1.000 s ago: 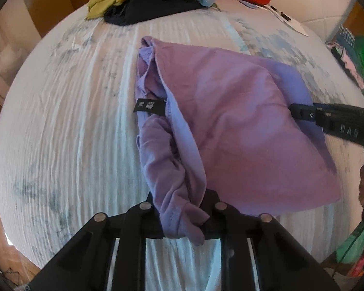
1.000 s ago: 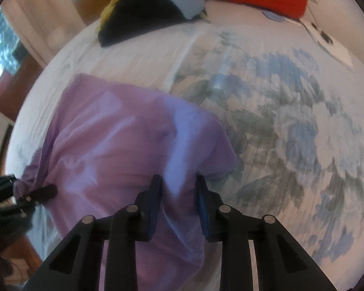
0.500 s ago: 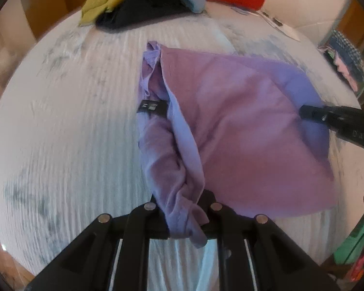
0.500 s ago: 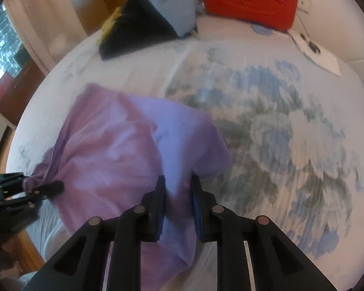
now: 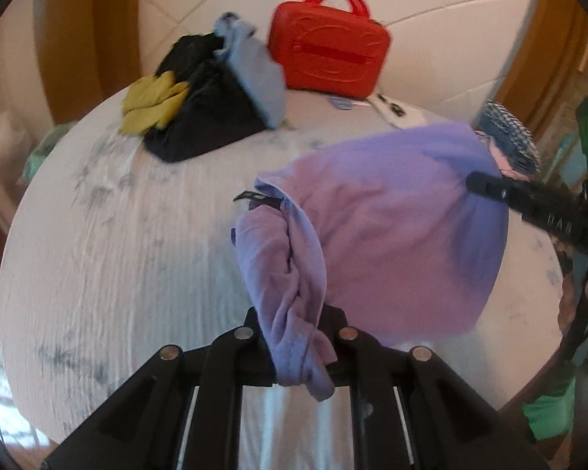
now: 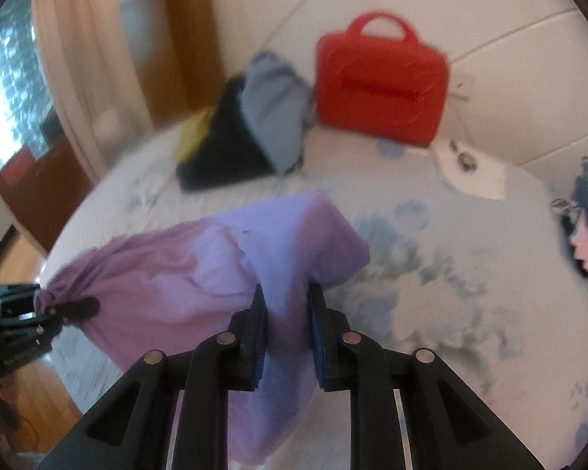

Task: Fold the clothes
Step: 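Lift the folded T-shirt with both grippers and carry it toward the clothes stack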

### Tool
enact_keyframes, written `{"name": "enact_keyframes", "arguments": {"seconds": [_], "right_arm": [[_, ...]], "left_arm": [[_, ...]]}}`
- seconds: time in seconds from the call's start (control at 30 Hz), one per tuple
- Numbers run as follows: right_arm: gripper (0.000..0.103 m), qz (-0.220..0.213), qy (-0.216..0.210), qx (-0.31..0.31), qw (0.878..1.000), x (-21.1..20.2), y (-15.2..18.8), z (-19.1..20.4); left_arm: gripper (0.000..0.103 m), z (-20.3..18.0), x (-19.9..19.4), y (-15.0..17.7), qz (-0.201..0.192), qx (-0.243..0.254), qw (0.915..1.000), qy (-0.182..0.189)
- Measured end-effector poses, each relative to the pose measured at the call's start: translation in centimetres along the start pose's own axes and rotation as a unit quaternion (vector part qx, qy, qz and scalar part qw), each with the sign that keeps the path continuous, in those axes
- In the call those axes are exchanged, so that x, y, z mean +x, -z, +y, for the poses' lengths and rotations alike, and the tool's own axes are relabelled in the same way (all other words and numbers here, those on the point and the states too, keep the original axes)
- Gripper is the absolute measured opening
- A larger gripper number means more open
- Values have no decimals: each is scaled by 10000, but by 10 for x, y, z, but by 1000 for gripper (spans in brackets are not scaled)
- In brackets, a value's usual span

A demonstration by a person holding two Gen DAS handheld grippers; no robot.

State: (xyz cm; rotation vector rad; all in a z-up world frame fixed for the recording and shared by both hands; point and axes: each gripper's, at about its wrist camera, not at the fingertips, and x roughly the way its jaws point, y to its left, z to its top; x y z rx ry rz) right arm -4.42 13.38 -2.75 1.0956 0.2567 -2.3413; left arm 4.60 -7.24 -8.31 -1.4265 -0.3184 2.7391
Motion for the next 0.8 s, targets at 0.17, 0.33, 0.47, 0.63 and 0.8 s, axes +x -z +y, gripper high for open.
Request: {"name": "enact_keyframes", "arguments": {"seconds": [0.17, 0.33, 0.47, 0.63, 0.8], "right_arm": [[19, -135, 299, 216, 9992, -25, 3, -27], [19, -140, 607, 489, 9969, -42, 18, -60], [19, -118, 878, 721, 9935, -61, 36, -92], [19, -154, 1159, 1031, 9878, -89, 61, -142], [19, -209, 1278, 1160, 9848, -114, 82, -208]], "left_arm": [[11, -31, 3, -12, -16, 334, 9993, 182], [11, -74, 15, -20, 85, 765, 9963, 370], [11, -117, 21, -20, 165, 1103, 9922, 564], [11, -182, 30, -24, 204, 1513, 9853, 769], [11, -257, 43, -32, 167, 1721, 9815, 821]]}}
